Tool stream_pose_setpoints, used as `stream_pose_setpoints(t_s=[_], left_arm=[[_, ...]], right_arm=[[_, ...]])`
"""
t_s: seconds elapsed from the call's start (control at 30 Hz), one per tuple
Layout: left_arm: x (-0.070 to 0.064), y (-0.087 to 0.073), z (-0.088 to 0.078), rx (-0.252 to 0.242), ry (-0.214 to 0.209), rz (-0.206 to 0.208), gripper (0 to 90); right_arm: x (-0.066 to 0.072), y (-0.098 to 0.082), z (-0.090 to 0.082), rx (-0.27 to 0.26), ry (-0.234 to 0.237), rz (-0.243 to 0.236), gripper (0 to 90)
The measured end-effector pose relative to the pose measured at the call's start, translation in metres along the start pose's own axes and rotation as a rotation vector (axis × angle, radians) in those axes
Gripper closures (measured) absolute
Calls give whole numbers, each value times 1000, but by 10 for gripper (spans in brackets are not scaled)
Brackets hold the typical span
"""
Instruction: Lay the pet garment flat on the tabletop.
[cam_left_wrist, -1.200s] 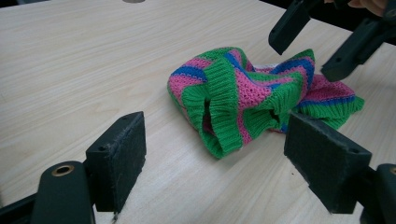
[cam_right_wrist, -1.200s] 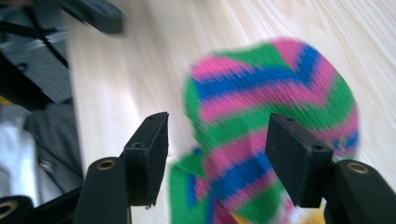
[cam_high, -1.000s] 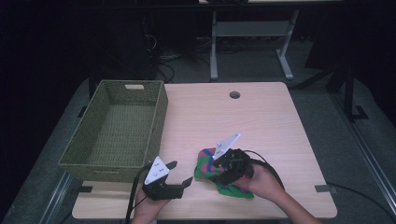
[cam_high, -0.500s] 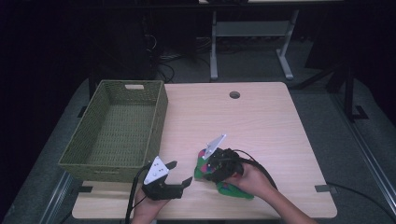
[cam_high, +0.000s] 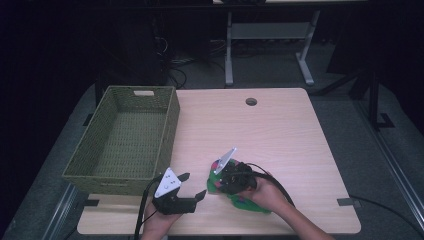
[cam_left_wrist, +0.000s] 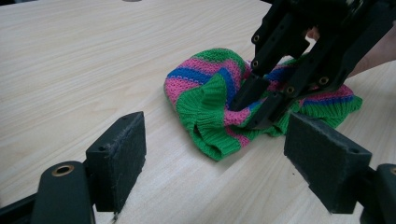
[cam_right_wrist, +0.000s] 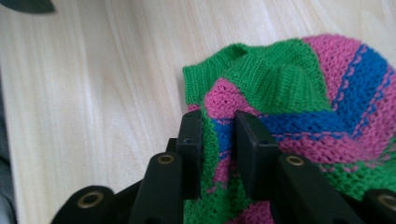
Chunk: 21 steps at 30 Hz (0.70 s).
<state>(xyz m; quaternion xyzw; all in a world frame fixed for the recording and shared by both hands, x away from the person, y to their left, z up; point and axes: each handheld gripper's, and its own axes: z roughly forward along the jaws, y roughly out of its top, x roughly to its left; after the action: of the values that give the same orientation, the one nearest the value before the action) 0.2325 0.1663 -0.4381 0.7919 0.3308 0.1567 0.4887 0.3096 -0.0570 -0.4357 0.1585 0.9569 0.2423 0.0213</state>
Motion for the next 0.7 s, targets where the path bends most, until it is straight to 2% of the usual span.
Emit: stream_pose_setpoints(t_s=[0.13, 0.27, 0.43, 0.57, 0.7], left_arm=[[0, 0, 0, -1, -4, -6, 204], [0, 0, 2, 3, -7, -18, 201], [1, -1, 3, 8, -15, -22, 200], [4, 0, 1, -4, -35, -65, 198], [5, -1, 1, -7, -31, -77, 197]], right_arm=[[-1, -2, 4, 2, -8, 7, 747], [-4, -6, 6, -5, 2, 23, 783], [-7, -6, 5, -5, 20, 35, 785], [-8, -5, 0, -21, 30, 37, 795], [-7, -3, -5, -21, 30, 33, 801]])
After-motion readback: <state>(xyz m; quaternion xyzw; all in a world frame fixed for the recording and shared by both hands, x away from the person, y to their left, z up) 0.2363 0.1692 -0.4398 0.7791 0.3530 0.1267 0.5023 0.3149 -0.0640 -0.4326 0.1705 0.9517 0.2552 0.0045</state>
